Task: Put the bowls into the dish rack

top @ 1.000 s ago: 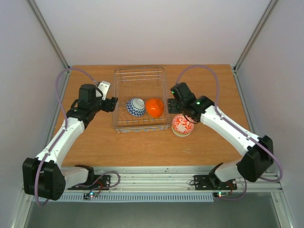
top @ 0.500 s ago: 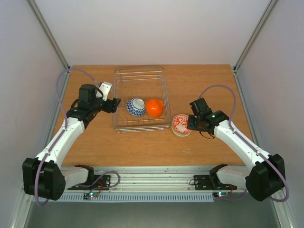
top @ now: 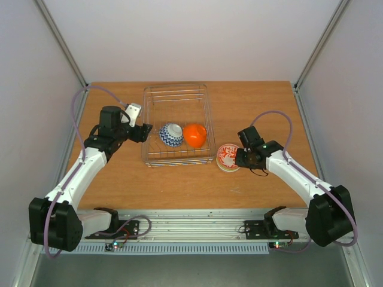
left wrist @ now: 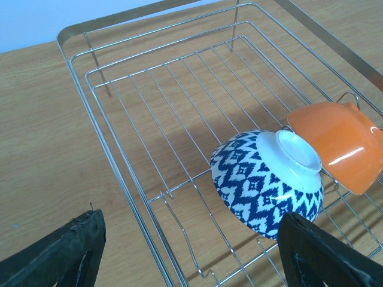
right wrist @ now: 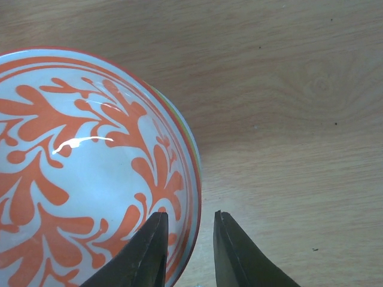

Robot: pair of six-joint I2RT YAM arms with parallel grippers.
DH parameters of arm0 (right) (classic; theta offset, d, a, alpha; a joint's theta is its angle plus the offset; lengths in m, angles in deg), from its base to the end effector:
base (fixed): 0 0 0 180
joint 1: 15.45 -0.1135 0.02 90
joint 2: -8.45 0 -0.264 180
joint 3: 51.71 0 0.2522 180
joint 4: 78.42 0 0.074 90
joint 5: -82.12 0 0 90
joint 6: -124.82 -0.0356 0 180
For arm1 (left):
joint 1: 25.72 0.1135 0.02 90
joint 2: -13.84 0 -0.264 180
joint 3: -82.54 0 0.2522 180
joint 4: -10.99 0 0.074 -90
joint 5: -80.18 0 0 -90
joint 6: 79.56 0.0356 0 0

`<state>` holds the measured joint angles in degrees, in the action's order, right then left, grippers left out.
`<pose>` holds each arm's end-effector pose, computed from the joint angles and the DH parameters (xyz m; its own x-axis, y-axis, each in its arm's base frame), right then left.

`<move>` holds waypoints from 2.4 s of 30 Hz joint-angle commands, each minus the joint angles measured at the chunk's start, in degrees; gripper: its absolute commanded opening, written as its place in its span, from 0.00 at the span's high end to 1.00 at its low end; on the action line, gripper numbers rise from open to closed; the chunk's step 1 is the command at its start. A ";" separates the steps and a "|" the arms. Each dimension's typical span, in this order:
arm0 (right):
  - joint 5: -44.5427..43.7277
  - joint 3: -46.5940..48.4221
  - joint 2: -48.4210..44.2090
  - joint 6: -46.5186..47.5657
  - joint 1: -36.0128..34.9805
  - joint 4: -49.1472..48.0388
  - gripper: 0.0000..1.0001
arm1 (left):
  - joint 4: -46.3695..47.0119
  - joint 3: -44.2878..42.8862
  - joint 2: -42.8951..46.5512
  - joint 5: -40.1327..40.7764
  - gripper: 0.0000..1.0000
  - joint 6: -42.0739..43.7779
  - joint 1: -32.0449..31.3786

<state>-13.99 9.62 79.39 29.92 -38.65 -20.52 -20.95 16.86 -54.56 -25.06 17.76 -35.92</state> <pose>0.2077 0.0849 0.2198 -0.8764 -0.2832 -0.3895 -0.2804 0.9576 -0.0653 0.2580 -0.0559 0.2854 -0.5063 0.2160 -0.8349 0.4518 0.8910 -0.0435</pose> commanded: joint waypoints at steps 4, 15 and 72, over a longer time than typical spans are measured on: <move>1.49 -1.00 2.27 -0.02 1.00 -3.14 0.81 | 0.90 -0.89 -0.49 -0.66 0.21 0.16 0.26; -0.36 0.84 -1.58 0.62 1.14 1.22 0.99 | 0.86 -0.81 -0.94 -0.95 0.21 0.29 0.26; -6.88 52.65 25.66 11.89 -30.08 2.99 0.99 | -8.63 -6.70 -2.60 -22.83 0.99 0.78 -2.92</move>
<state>-19.37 60.39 104.94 41.04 -68.31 -14.83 -29.43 11.35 -56.31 -46.44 15.74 -38.91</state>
